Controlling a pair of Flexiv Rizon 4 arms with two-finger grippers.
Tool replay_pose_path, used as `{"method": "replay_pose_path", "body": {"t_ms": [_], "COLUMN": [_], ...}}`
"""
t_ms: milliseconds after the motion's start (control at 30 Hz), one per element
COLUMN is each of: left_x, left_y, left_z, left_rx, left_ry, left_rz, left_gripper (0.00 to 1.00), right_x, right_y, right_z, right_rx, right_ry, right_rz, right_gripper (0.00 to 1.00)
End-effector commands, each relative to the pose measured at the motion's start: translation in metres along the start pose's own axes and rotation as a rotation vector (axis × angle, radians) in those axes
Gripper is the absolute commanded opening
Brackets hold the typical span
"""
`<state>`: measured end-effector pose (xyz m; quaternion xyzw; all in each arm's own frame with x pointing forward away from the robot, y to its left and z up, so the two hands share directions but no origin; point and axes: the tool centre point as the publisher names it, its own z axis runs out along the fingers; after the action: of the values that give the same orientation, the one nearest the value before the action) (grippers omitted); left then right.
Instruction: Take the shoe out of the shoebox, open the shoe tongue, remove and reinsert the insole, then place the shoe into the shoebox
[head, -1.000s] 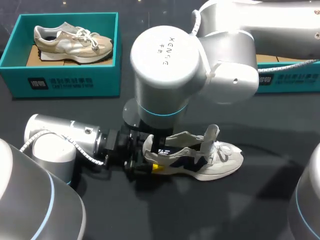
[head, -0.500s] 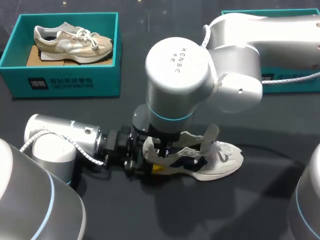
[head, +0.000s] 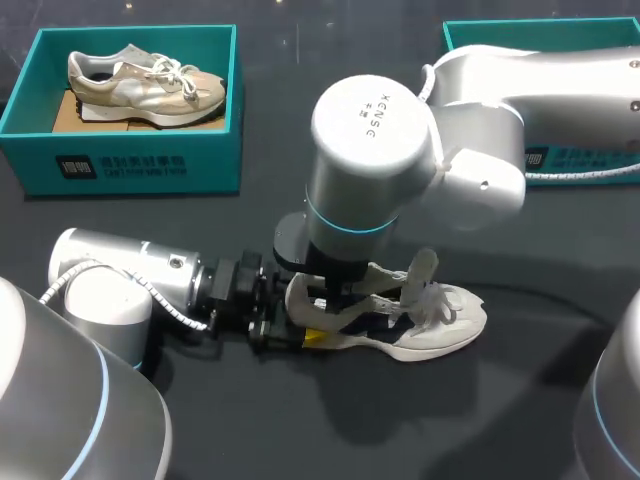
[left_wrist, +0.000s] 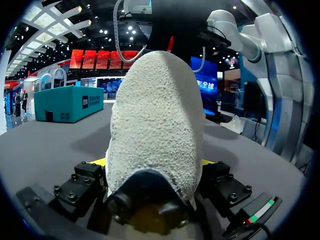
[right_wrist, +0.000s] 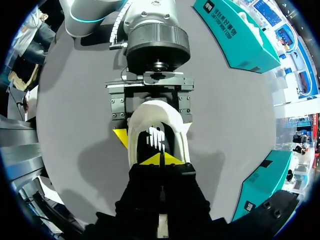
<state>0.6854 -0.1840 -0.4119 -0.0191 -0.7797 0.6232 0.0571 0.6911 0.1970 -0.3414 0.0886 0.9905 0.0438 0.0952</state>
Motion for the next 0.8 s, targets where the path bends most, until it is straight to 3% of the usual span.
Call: {"method": "replay_pose_path", "body": {"t_ms": [33,400,800], "left_x": [0.001,0.001,0.001], "left_y": [0.002,0.002,0.002], "left_z": [0.003,0.003,0.003], "left_rx": [-0.002,-0.002,-0.002], "left_ry": [0.001,0.001,0.001], "left_rz": [0.0,0.0,0.0], "left_gripper": [0.0,0.0,0.0], "right_x": [-0.005,-0.005,-0.011], "right_y": [-0.002,-0.02,-0.053], "right_z": [0.019,0.035,0.035], "right_rx": [-0.004,0.011,0.028], "right_ry": [0.02,0.034,-0.005], "right_rz": [-0.005,0.012,0.098], "right_gripper": [0.0,0.0,0.0]}}
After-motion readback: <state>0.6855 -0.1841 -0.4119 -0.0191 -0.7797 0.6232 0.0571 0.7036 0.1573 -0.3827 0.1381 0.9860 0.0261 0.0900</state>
